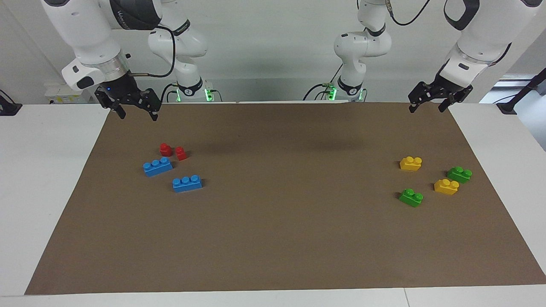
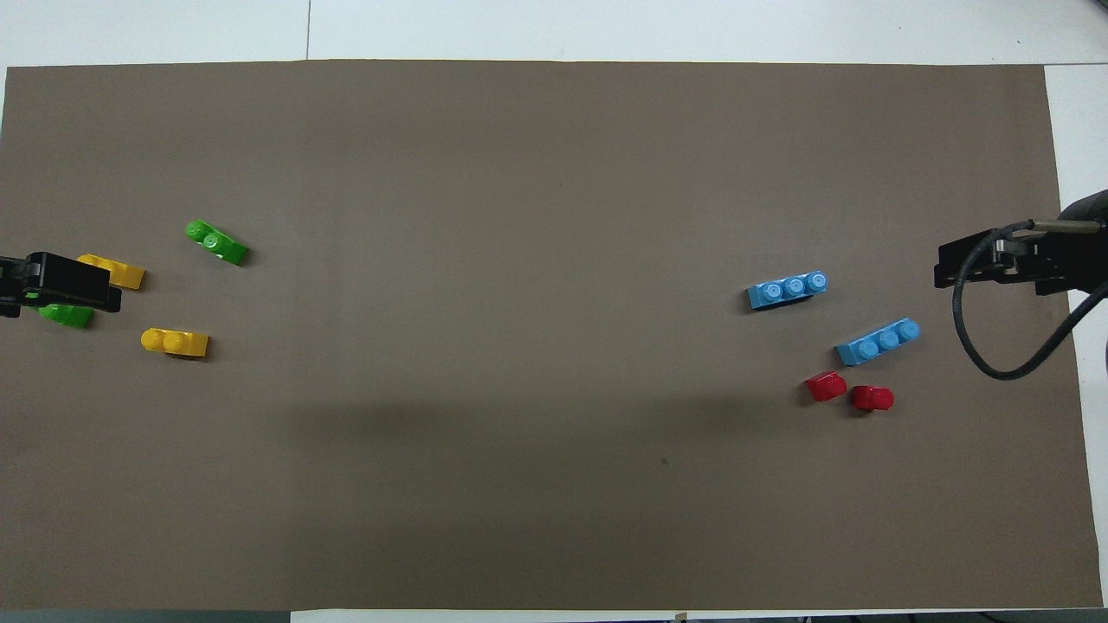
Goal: Remove green block with left arm and hold with right
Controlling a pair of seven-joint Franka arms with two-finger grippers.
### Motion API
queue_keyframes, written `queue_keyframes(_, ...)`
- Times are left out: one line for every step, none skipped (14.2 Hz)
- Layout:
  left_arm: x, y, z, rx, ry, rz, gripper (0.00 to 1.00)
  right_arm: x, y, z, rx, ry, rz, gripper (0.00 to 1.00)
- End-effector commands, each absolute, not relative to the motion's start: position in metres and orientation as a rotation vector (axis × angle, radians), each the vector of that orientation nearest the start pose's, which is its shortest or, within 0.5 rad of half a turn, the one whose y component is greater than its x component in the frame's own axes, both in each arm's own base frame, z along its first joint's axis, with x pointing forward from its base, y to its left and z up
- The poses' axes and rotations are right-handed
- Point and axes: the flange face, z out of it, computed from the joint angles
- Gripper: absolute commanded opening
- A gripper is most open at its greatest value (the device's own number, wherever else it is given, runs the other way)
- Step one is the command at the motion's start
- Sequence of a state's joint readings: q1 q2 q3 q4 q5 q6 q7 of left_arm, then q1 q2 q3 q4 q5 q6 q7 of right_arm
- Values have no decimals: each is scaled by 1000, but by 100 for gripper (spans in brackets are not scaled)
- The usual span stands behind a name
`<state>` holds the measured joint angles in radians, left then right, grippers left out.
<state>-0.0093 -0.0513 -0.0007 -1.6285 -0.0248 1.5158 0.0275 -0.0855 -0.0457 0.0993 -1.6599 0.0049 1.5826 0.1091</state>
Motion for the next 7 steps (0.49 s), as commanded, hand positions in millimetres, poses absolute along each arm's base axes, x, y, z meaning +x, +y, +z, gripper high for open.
queue_keyframes(529,-8,627,-3146,85,109,100,537,6,609,-3162,85,53,100)
queue_keyframes(528,-8,628,-3146,85,104,100,537,7,609,-3161,82,53,100)
queue_keyframes(528,-8,629,-3146,83,101,100,537,7,609,-3161,80,53,100)
queue_keyframes(528,-8,629,-3146,83,101,100,537,7,609,-3161,82,55,100)
queue_keyframes(528,-8,629,-3146,83,101,100,537,6,609,-3161,87,55,100)
queue_keyframes(527,-7,630,-3146,80,96,100,537,4,609,-3159,92,55,100)
queue_keyframes(528,-7,629,-3146,80,99,100,537,3,608,-3159,94,60,100)
